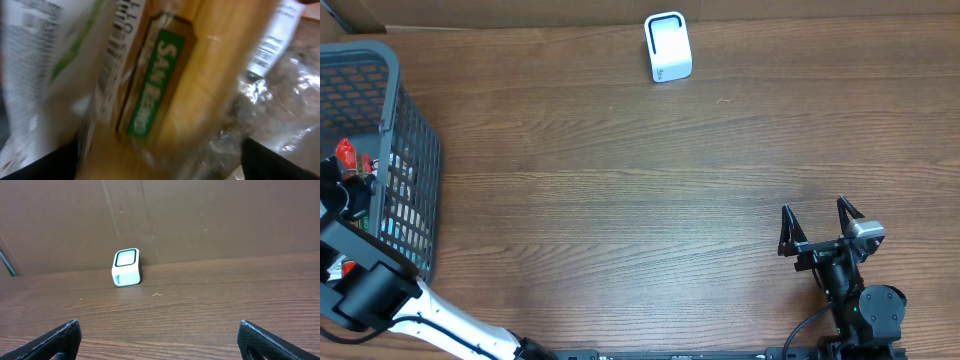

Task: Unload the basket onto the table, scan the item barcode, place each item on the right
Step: 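Grasp the orange-capped San Remo pasta tube with the left gripper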

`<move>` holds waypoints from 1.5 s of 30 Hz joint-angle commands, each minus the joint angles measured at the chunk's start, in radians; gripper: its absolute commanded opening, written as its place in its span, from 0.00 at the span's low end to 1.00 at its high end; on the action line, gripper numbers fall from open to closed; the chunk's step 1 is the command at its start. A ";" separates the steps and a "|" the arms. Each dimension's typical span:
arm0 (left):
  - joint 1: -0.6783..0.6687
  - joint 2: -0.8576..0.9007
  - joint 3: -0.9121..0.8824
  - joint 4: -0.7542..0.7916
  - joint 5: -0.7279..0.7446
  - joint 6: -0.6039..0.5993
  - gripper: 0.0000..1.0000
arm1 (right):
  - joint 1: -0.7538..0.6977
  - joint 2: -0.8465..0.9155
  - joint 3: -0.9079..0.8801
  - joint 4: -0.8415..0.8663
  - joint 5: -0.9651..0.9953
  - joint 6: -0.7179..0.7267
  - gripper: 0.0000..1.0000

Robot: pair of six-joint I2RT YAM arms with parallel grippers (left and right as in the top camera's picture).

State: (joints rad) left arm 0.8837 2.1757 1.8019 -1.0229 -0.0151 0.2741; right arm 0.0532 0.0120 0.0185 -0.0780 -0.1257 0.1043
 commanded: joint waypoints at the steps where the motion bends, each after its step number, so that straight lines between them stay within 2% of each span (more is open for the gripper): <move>1: 0.000 0.040 -0.006 0.008 -0.045 0.001 0.82 | 0.004 -0.005 -0.010 0.005 0.004 -0.001 1.00; 3: 0.000 0.042 -0.006 0.007 -0.046 -0.010 0.57 | 0.004 -0.005 -0.010 0.005 0.004 -0.001 1.00; 4: 0.000 0.042 -0.006 0.008 -0.047 -0.022 0.40 | 0.004 -0.005 -0.010 0.005 0.004 -0.001 1.00; 5: 0.001 0.041 -0.006 0.007 -0.047 -0.032 0.30 | 0.004 -0.005 -0.010 0.005 0.004 -0.001 1.00; 6: 0.000 0.040 -0.006 0.007 -0.047 -0.048 0.13 | 0.004 -0.005 -0.010 0.005 0.004 -0.001 1.00; 8: -0.002 0.040 -0.005 0.008 -0.047 -0.074 0.04 | 0.004 -0.005 -0.010 0.005 0.004 -0.001 1.00; 18: -0.048 0.015 0.096 -0.092 -0.048 -0.125 0.04 | 0.004 -0.005 -0.010 0.005 0.004 -0.001 1.00; 22: -0.087 0.003 0.235 -0.173 -0.042 -0.129 0.04 | 0.004 -0.005 -0.010 0.005 0.004 -0.001 1.00; 28: -0.161 0.000 0.468 -0.288 -0.045 -0.233 0.04 | 0.004 -0.005 -0.010 0.005 0.004 -0.001 1.00; 38: -0.217 -0.037 0.721 -0.420 -0.047 -0.350 0.04 | 0.004 -0.005 -0.010 0.005 0.004 -0.001 1.00; 45: -0.217 -0.174 0.748 -0.407 0.011 -0.373 0.04 | 0.004 -0.005 -0.010 0.005 0.004 -0.001 1.00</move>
State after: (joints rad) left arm 0.6739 2.1521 2.4886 -1.4513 -0.0555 -0.0700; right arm 0.0532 0.0120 0.0185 -0.0780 -0.1257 0.1040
